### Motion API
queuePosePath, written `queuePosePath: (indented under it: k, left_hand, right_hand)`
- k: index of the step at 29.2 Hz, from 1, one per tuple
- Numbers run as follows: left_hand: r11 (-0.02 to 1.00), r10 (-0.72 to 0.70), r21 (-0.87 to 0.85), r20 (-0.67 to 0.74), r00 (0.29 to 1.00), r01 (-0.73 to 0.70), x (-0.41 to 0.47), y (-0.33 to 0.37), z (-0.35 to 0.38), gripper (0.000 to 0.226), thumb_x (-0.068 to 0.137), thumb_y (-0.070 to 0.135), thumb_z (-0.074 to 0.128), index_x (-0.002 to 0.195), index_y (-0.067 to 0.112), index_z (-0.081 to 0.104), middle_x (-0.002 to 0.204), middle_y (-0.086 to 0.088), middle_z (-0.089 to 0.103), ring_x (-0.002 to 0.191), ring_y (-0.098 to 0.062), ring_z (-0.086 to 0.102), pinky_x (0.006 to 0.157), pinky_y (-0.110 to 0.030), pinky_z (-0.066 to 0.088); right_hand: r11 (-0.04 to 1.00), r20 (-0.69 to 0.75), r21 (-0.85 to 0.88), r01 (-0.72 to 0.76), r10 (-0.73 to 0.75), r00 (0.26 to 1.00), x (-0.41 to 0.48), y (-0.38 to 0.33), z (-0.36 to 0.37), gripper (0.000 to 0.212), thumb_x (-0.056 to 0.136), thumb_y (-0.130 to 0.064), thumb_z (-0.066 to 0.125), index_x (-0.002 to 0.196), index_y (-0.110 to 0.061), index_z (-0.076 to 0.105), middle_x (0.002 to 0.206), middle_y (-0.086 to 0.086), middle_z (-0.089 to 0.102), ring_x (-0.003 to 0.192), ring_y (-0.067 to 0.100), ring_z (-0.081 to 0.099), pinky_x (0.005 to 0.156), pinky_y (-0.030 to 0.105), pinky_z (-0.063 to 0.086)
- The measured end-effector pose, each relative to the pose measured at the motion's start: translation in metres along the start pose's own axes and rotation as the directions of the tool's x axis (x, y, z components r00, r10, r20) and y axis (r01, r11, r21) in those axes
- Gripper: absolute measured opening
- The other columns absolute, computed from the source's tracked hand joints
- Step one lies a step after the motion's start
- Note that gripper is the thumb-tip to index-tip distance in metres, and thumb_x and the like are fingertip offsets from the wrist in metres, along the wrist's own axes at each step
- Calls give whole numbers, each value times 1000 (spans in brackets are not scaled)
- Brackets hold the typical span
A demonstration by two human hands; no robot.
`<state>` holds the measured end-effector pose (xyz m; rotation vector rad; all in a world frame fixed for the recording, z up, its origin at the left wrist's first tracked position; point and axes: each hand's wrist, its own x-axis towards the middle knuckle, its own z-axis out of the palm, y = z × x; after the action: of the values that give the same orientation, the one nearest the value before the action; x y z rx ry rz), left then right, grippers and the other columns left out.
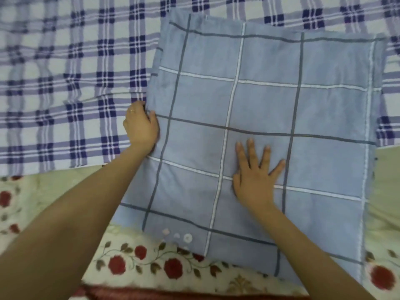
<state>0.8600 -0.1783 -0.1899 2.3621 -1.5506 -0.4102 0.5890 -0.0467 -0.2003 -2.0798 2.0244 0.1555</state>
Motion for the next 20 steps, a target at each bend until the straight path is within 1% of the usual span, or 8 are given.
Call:
queuePosePath:
  k: [3,6,9,11,13,16,18,20]
  left_hand:
    - [980,-25,-198,20,999,28,-25,-9,-18,26,92,21,51,111,3,53,112,-17,53,103,-29,50,83,-33,38]
    - [968,-27,-248,83,996,46,-53,-29,-33,24,92,27,54,108,9,50,113,-11,50,97,-23,49,79,-30,39]
    - [966,-77,-234,141,987,109,-65,-36,-38,27,93,38,52,97,12,50,107,-9,48,89,-24,52,79,-35,43]
    - [953,-126,-258,148,981,161,-73,-38,-43,31,92,43,52,91,13,47,98,-7,48,83,-24,53,74,-35,42]
    - [952,-149,-251,127,981,177,-88,-41,-46,34,92,45,52,92,11,47,93,-8,50,81,-26,53,70,-35,41]
    - [977,-114,-167,118,986,133,-109,-62,-48,41,95,43,46,105,7,61,112,-10,55,88,-25,56,71,-30,38]
    - [978,-67,-193,101,993,85,-115,-84,-44,47,96,44,45,94,2,67,114,-9,57,79,-20,53,69,-27,35]
    - [961,-94,-257,31,995,99,-118,-95,-35,56,94,50,43,78,1,66,105,-7,59,71,-17,52,64,-28,36]
  right_hand:
    - [996,-12,82,-18,19,1000,-2,-12,-8,68,81,-27,41,147,-15,32,153,13,29,138,44,26,105,71,7]
    - [979,19,203,13,-17,1000,-2,-27,-22,70,80,-12,58,146,-10,34,154,16,25,141,42,22,111,62,3]
    - [961,-49,252,117,-108,993,17,-34,-35,62,76,-8,46,138,-5,45,145,21,39,132,43,36,109,57,24]
    - [949,-56,266,168,-159,986,41,-42,-46,61,77,-5,46,138,-6,44,143,20,41,126,40,42,103,49,33]
    - [945,-28,244,217,-216,976,70,-54,-59,64,78,0,48,141,-9,40,146,17,36,123,39,43,97,46,37]
    - [921,-5,302,247,-257,966,120,-77,-72,67,81,5,43,145,-10,32,150,14,26,121,40,42,94,48,41]
    - [898,54,371,237,-276,960,154,-98,-80,67,84,4,42,147,-12,26,149,14,22,122,37,43,96,46,41]
    - [905,155,347,247,-315,936,195,-121,-92,69,89,2,42,150,-19,17,147,17,19,114,37,49,94,39,41]
